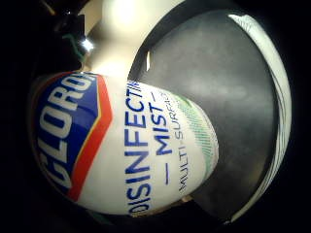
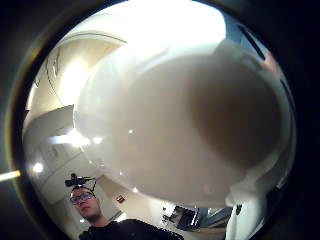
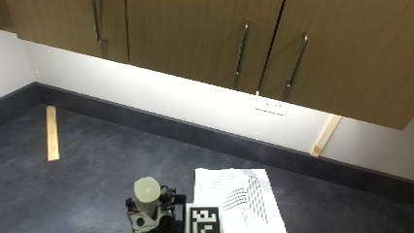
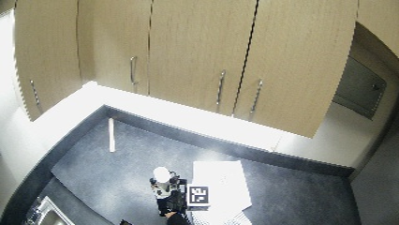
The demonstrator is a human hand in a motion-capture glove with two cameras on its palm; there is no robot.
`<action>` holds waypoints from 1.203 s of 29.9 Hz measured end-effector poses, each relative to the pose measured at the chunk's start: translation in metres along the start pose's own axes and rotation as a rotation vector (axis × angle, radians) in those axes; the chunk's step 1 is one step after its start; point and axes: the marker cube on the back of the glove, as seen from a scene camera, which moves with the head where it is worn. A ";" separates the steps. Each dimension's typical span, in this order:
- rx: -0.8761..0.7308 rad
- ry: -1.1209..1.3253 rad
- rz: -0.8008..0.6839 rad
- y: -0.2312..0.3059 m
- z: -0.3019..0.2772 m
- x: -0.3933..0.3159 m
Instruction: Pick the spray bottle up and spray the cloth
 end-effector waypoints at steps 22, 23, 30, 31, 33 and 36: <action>-0.014 0.044 0.046 0.007 0.025 0.036; -0.014 0.041 0.053 0.008 0.025 0.036; -0.035 0.049 0.072 0.010 0.027 0.041; -0.044 0.058 0.079 0.009 0.027 0.042; -0.063 0.081 0.087 0.009 0.028 0.043; -0.092 0.095 0.092 0.010 0.029 0.045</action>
